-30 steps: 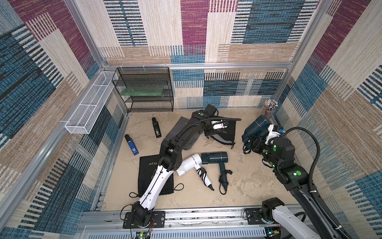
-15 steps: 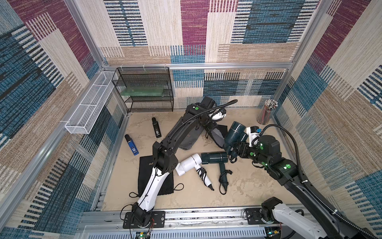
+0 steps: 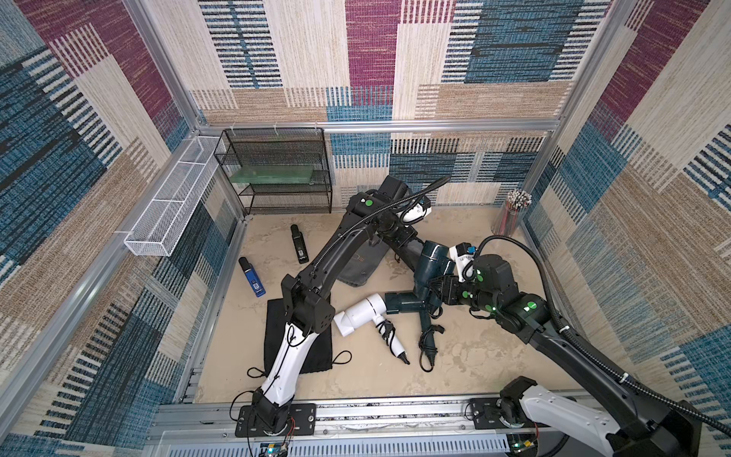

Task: Pack away hair dryers
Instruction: Pick up the drawstring bag from the center of the board, then place the hair dryer in the drawstring bag.

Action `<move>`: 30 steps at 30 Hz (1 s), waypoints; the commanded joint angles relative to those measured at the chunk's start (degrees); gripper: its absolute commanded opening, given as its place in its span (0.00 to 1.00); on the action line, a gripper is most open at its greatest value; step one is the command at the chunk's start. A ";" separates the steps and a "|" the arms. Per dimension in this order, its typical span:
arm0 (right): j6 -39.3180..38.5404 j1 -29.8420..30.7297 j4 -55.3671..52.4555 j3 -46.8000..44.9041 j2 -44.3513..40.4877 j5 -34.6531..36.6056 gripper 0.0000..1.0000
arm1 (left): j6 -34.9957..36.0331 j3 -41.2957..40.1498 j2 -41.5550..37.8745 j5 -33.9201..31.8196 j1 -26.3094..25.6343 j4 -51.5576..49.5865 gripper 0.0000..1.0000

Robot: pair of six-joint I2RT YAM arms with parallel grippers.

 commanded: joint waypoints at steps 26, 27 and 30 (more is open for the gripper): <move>-3.28 -5.02 2.48 0.43 7.26 -26.97 0.00 | -0.27 -3.62 -6.71 5.83 -3.13 -0.32 0.00; -3.40 -5.13 2.55 0.38 7.33 -27.45 0.00 | -0.31 -3.88 -6.94 5.91 -3.32 -0.36 0.00; -2.95 -5.15 3.39 0.36 7.60 -28.44 0.00 | -0.39 -4.67 -7.60 6.09 -4.03 -0.30 0.00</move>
